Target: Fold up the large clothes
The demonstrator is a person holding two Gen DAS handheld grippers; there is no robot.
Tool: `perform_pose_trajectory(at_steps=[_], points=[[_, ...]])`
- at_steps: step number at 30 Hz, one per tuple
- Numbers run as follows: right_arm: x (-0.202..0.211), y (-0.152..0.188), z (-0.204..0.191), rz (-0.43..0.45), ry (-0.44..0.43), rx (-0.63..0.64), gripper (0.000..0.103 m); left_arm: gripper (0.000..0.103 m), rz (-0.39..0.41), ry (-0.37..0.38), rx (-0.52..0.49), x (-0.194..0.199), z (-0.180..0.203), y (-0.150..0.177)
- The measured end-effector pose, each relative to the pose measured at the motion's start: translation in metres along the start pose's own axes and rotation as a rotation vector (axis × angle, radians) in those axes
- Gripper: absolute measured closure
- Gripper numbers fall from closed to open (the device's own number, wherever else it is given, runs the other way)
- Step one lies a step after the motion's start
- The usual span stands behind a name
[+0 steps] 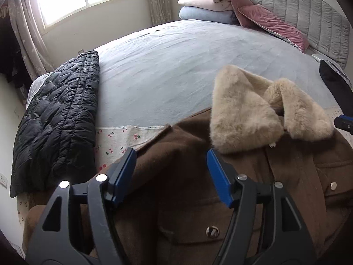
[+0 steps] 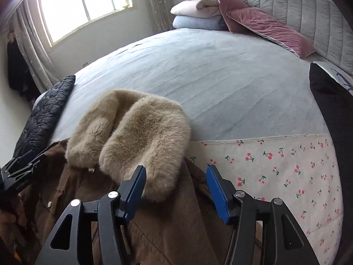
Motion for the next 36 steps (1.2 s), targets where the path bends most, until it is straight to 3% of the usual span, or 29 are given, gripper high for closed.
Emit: perform_pose_trajectory(at_steps=[2, 5, 9, 16, 18, 24, 29, 36], points=[[0.018, 0.003, 0.006, 0.01, 0.008, 0.023, 0.04, 0.02, 0.009, 0.024, -0.023, 0.023, 0.008, 0.002], [0.037, 0.017, 0.026, 0.007, 0.009, 0.042, 0.035, 0.019, 0.013, 0.037, -0.033, 0.061, 0.018, 0.015], [0.079, 0.042, 0.05, -0.02, -0.022, 0.026, 0.033, 0.019, -0.041, 0.048, -0.021, 0.104, 0.018, 0.042], [0.173, 0.093, 0.086, -0.029, -0.057, 0.037, 0.031, 0.014, -0.07, 0.012, -0.054, 0.189, 0.027, 0.092], [0.197, 0.109, 0.093, -0.034, -0.061, 0.05, 0.027, 0.006, -0.071, 0.016, -0.048, 0.215, 0.029, 0.109], [0.255, 0.165, 0.109, -0.031, -0.056, 0.111, 0.023, 0.005, -0.078, 0.081, 0.023, 0.272, 0.028, 0.16], [0.274, 0.217, 0.117, -0.033, -0.053, 0.144, 0.02, 0.004, -0.076, 0.147, 0.105, 0.296, 0.02, 0.211], [0.264, 0.287, 0.127, -0.076, -0.038, 0.171, 0.02, 0.005, -0.109, 0.209, 0.189, 0.29, 0.01, 0.293]])
Point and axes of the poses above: each gripper's, at about its wrist camera, not at the fingertips, and x roughly against the way its jaws point, z to its right, y to its underside, the point moved 5 cm from there along -x, roughly the way its jaws point, and after that the axes turned 15 degrees about y, right-handed, at the moved point
